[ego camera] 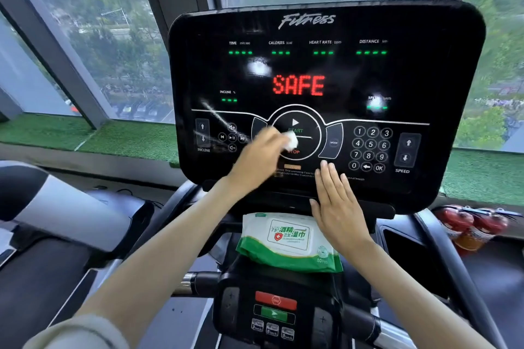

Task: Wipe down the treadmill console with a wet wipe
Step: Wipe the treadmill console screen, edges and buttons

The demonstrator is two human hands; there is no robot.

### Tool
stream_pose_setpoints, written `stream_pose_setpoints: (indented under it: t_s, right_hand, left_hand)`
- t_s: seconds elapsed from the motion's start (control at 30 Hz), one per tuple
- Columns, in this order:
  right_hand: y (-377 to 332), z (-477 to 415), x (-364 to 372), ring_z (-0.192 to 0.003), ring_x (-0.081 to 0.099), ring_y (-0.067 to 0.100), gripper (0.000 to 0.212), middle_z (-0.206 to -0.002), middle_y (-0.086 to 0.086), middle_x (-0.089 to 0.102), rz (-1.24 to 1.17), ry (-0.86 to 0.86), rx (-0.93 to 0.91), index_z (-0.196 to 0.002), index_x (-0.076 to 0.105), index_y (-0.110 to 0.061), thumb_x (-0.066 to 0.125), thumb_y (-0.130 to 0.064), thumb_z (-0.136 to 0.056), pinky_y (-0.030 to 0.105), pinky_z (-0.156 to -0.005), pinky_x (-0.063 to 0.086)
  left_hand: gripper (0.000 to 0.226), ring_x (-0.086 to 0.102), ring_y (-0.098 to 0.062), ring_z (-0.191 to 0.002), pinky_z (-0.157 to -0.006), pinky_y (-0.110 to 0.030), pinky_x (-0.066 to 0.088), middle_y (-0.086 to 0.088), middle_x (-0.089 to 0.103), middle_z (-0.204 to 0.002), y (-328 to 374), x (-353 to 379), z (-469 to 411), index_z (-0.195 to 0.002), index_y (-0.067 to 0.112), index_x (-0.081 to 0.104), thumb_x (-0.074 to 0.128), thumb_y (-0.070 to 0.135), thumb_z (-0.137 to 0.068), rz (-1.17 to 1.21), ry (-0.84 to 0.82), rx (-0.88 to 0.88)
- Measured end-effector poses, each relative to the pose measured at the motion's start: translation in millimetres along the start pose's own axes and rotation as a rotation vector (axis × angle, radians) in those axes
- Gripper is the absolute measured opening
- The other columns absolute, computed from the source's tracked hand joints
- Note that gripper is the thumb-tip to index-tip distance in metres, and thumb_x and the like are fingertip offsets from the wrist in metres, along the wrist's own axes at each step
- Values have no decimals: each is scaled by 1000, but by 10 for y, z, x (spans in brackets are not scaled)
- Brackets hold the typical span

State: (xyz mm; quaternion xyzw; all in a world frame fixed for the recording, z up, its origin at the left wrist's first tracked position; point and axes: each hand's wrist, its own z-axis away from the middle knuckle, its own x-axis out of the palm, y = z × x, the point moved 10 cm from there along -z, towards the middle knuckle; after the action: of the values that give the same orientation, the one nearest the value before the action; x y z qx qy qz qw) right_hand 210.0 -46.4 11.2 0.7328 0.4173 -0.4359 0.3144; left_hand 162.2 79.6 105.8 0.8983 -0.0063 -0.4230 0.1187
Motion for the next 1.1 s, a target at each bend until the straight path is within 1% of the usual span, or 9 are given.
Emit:
stream_pose_setpoints:
  t_s: [0.1,0.13,0.27,0.43,0.6,0.73,0.87,1.0,1.1]
  right_hand:
    - [-5,9,8,-144,16,30,59,-154,21,18,2,-6,-4,-144,23,6,21,-30,-98,46,-114,18]
    - [-3,8,9,-144,17,30,59,-154,21,18,2,-8,-4,-144,24,6,21,-30,-98,46,-114,19]
    - [6,5,-40,-142,21,31,58,-153,22,22,-16,9,-11,-142,29,7,24,-29,-97,45,-113,19]
    - [136,72,-111,-141,24,30,56,-151,21,27,-69,36,55,-141,32,6,27,-27,-97,43,-113,19]
    - [167,85,-112,-141,25,31,55,-151,22,27,-66,45,52,-140,33,7,29,-26,-97,44,-112,22]
    - [162,105,-96,-141,24,30,55,-152,22,25,-47,38,55,-141,32,8,28,-25,-97,44,-112,22]
    - [160,107,-63,-142,22,31,57,-152,23,23,-21,28,49,-141,29,9,28,-27,-97,45,-112,21]
    - [162,106,-42,-142,22,31,58,-153,22,22,-14,20,63,-142,28,9,28,-28,-97,46,-112,20]
    - [153,105,-6,-142,22,32,59,-153,23,21,0,11,61,-141,28,9,27,-29,-97,46,-113,19]
  left_hand:
    - [12,46,-8,-79,-76,-27,43,-2,49,-93,-536,-544,-31,-97,3,59,47,5,-94,178,460,-558]
    - [12,47,-10,-82,-78,-29,43,-1,49,-94,-463,-538,-59,-97,4,58,46,6,-95,170,475,-557]
    - [18,51,-20,-95,-81,-38,48,-5,54,-99,363,251,-140,-105,8,59,49,0,-91,75,-134,39]
    - [16,50,-14,-87,-81,-35,46,-2,50,-97,-236,-349,-316,-103,6,60,48,3,-93,175,373,-424]
    - [31,49,-16,-91,-71,-37,52,-2,53,-95,645,333,-245,-101,10,61,51,-11,-80,8,-182,247]
    - [22,53,-18,-93,-80,-31,48,-4,56,-98,100,-105,-506,-105,7,64,50,-1,-91,149,228,-193]
    - [32,50,-18,-93,-72,-36,51,-3,56,-97,670,327,-365,-103,12,61,52,-10,-81,-6,-111,237]
    - [24,52,-18,-90,-81,-27,45,-6,58,-94,277,-20,-478,-100,10,62,52,-6,-86,121,185,-115]
    - [24,50,-17,-89,-75,-34,50,-5,60,-93,654,218,-373,-97,6,64,55,-10,-81,34,32,109]
